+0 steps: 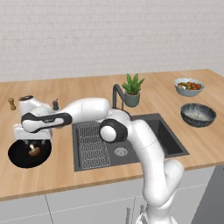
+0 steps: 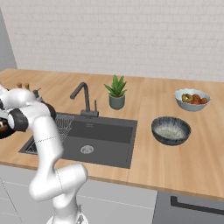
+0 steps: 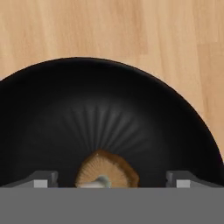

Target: Pick the mushroom from the sink and place it in the bowl. Then pick the bowl and place it in the microwave. Then close the microwave door and press the start button.

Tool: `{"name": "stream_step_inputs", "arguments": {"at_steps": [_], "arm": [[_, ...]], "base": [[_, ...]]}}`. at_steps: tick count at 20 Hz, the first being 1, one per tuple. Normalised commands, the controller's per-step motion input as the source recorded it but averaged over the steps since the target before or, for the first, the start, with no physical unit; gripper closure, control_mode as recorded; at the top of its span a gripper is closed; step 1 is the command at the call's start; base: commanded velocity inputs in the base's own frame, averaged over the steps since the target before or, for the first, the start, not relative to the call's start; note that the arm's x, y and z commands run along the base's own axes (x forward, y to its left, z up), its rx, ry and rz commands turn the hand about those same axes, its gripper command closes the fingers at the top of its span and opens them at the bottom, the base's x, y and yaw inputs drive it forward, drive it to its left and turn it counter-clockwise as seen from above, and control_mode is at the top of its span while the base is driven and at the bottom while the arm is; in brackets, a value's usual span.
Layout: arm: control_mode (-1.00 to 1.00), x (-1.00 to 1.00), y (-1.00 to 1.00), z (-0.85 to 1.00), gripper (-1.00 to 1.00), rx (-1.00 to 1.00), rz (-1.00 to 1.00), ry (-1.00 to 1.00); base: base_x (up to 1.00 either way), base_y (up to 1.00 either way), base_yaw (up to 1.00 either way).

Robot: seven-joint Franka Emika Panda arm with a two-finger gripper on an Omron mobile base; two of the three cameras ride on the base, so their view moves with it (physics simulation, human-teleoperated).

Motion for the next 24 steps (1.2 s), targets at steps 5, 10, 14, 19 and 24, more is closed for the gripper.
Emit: {"name": "stream_step_inputs", "arguments": {"at_steps": [5,10,14,19,24], "arm": [[-1.00,-0.29,-0.57,0.04,-1.00,0.09,0.00,0.00],[-1.00,-0.11,-0.54,0.00,-1.00,0.08,0.00,0.00],[-1.00,-0.01,-0.38,0.00,-1.00,0.04,0.00,0.00],[-1.00,0.00,-0.09,-0.09,-1.00,0.00,0.00,0.00],[-1.00,0.00,0.00,-0.07,-1.00,0.00,0.00,0.00]], "base": [[0.00,0.00,0.00],[0.00,0.00,0.00],[0.00,0.00,0.00],[0.00,0.00,0.00],[0.00,0.00,0.00]]}}
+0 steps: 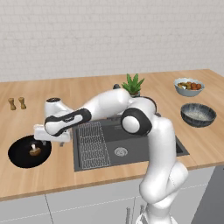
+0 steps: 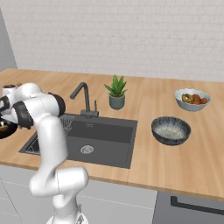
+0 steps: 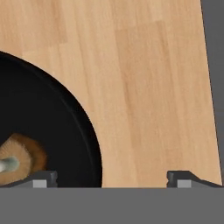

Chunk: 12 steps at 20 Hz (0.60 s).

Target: Pick the mushroom from the sink and place it in the bowl. Then pick the bowl and place it in the microwave. Then close the microwave door and press the start button.

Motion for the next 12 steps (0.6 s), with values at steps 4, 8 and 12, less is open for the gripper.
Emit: {"name": "stream_step_inputs", "arguments": {"at_steps": [4,8,12], "arm": [[-1.00,0.04,0.03,-0.06,-1.00,0.00,0.00,0.00],[-1.00,0.07,0.07,0.00,-1.00,0.00,0.00,0.02],[-1.00,0.07,0.17,-0.02,-1.00,-0.02,0.00,0.05]], "base": [[0.00,0.00,0.00],[0.00,0.00,0.00],[0.00,0.00,0.00]]}}
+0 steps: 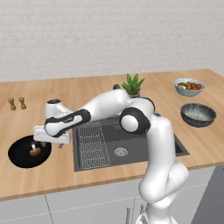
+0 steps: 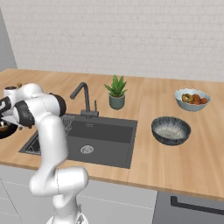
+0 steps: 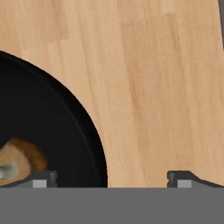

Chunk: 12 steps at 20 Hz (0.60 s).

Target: Pick the mushroom from the sink and place it in the bowl. Then pick the bowl and place it in the microwave. Then close the microwave door and press the start button.

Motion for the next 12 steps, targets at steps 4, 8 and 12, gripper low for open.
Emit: {"name": "stream_step_inputs", "arguments": {"at_steps": [4,8,12], "arm": [[-1.00,0.09,0.13,-0.13,-1.00,-0.02,0.00,0.05],[-1.00,0.11,0.12,-0.18,-1.00,-0.02,0.00,0.03],[-1.00,0.08,0.15,-0.22,1.00,-0.03,0.00,0.02]], "base": [[0.00,0.00,0.00],[0.00,0.00,0.00],[0.00,0.00,0.00]]}}
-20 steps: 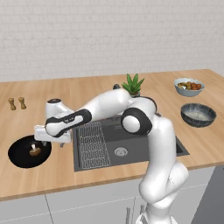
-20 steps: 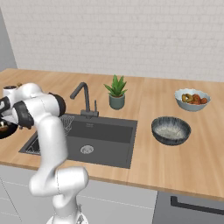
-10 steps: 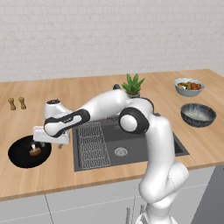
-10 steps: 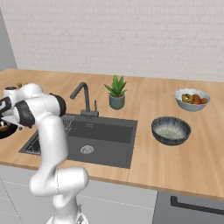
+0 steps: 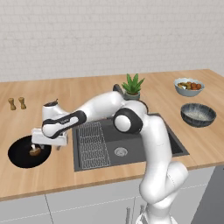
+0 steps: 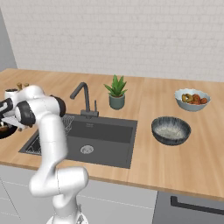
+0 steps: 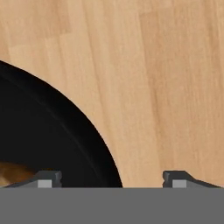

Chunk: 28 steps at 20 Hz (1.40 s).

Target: Pick the mushroom from the sink and place it in the bowl. Then pick the bowl and place it in the microwave. Then close the microwave door and press the start button.

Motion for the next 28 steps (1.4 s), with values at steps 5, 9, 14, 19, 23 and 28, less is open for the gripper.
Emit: {"name": "stream_step_inputs", "arguments": {"at_steps": [5,9,14,19,23,28], "arm": [[-1.00,0.00,0.02,-0.21,1.00,0.00,0.00,0.00],[-1.00,0.00,0.00,-0.18,1.00,0.00,0.00,0.00],[-1.00,-0.54,-0.12,0.02,1.00,0.00,-0.03,-0.02],[-1.00,-0.76,-0.26,0.24,1.00,0.02,-0.10,-0.08],[-1.00,-0.47,-0.23,0.28,1.00,0.00,-0.15,-0.12],[-1.00,-0.19,-0.30,0.32,1.00,0.07,-0.21,-0.13]], "base": [[0.00,0.00,0.00],[0.00,0.00,0.00],[0.00,0.00,0.00],[0.00,0.00,0.00],[0.00,0.00,0.00],[0.00,0.00,0.00]]}}
